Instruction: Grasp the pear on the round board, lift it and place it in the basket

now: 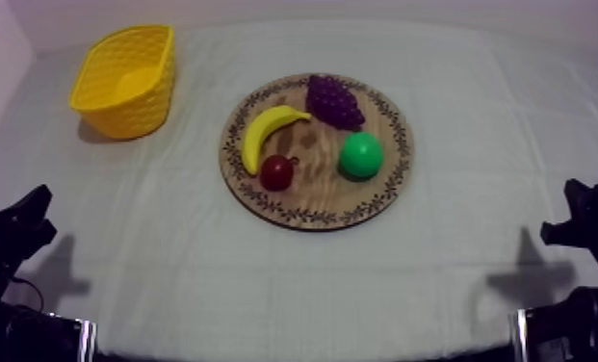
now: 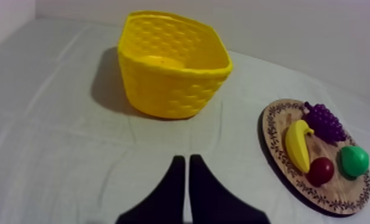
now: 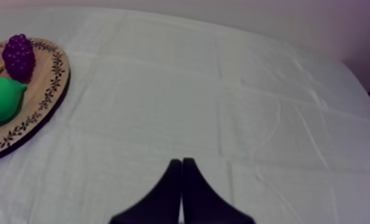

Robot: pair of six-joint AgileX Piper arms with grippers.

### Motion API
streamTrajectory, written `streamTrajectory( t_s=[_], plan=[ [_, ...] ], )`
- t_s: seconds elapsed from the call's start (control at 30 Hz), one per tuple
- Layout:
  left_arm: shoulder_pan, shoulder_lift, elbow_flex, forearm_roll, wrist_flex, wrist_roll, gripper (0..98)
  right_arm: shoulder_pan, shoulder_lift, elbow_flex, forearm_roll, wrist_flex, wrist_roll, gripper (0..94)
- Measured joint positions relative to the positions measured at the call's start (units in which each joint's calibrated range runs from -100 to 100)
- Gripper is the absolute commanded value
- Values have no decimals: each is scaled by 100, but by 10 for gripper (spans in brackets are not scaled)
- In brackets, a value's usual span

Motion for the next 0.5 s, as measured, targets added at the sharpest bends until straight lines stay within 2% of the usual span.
streamTrajectory(
  t_s=[0.5],
  plan=[
    [0,2,0,0,-8,-3,1,0,0,0,0,0,-3,3]
  ],
)
